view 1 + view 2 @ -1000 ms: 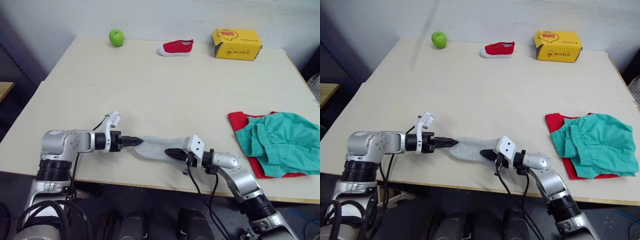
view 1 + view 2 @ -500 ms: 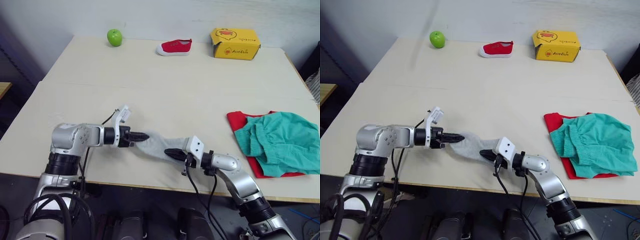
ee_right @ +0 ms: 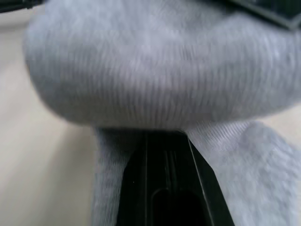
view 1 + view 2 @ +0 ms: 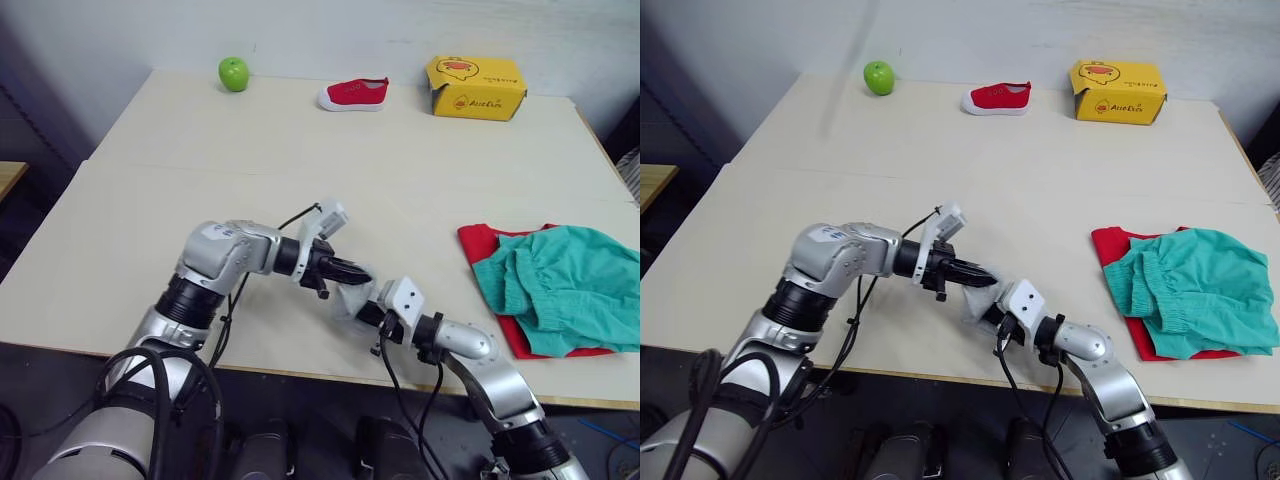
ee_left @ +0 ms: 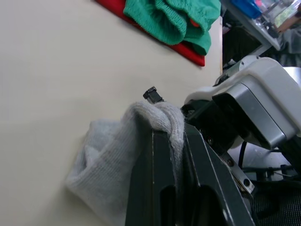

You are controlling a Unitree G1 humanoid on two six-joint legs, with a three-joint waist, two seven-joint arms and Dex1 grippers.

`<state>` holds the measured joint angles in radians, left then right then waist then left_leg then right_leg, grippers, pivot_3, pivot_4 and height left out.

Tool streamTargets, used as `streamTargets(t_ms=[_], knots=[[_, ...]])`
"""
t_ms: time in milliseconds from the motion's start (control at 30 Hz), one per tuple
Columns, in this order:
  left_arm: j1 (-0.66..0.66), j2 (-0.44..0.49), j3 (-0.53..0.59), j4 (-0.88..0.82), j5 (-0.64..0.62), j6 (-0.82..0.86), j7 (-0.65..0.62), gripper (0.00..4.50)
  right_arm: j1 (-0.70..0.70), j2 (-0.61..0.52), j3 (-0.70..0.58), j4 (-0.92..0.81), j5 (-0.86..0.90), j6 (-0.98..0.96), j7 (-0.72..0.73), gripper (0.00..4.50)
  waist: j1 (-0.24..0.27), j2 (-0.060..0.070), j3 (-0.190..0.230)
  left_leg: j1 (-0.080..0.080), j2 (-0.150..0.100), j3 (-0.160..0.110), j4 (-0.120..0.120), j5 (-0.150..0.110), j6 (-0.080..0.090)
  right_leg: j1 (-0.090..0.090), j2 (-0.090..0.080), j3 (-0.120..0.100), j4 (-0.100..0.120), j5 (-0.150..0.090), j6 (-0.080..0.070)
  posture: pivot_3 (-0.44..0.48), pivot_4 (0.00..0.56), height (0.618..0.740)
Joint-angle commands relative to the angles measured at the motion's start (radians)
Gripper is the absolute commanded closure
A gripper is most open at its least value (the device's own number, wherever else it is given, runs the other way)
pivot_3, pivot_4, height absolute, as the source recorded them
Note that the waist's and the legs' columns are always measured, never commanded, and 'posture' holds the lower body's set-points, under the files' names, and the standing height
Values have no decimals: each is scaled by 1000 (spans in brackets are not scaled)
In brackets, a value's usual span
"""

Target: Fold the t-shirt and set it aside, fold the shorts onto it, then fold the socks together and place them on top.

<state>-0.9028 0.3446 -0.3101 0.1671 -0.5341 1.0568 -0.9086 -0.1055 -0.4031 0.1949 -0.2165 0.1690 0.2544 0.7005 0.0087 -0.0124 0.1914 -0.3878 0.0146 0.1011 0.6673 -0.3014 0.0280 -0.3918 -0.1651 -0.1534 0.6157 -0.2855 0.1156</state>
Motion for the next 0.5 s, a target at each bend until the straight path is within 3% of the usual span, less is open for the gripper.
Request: streamTargets(t_ms=[33, 267, 300, 500], knots=[[19, -22, -41, 22, 55, -123, -47, 4487, 77, -22, -35, -49, -3, 69, -48, 4500, 1, 0, 0, 0, 0, 0, 0, 0, 0, 0, 0, 0, 0, 0, 0, 0, 150, 740], [103, -79, -80, 100, 168, -449, -133, 4487, 190, -17, -88, -176, 39, 92, -90, 4500, 15, 0, 0, -1, 0, 0, 0, -1, 1, 0, 0, -1, -5, 0, 0, 0, 150, 740], [110, -82, -83, 112, 185, -487, -143, 3946, 203, -17, -97, -190, 45, 94, -95, 4500, 17, 0, 0, -1, 0, 0, 0, -1, 1, 0, 0, -1, -5, 0, 0, 0, 150, 740], [146, -137, -18, 172, 167, -667, -233, 2047, 301, -52, -183, -266, 73, 109, -105, 4500, 17, 0, 0, -2, 0, -1, 0, -2, 2, 0, 0, -2, -5, 0, 0, 0, 150, 740]])
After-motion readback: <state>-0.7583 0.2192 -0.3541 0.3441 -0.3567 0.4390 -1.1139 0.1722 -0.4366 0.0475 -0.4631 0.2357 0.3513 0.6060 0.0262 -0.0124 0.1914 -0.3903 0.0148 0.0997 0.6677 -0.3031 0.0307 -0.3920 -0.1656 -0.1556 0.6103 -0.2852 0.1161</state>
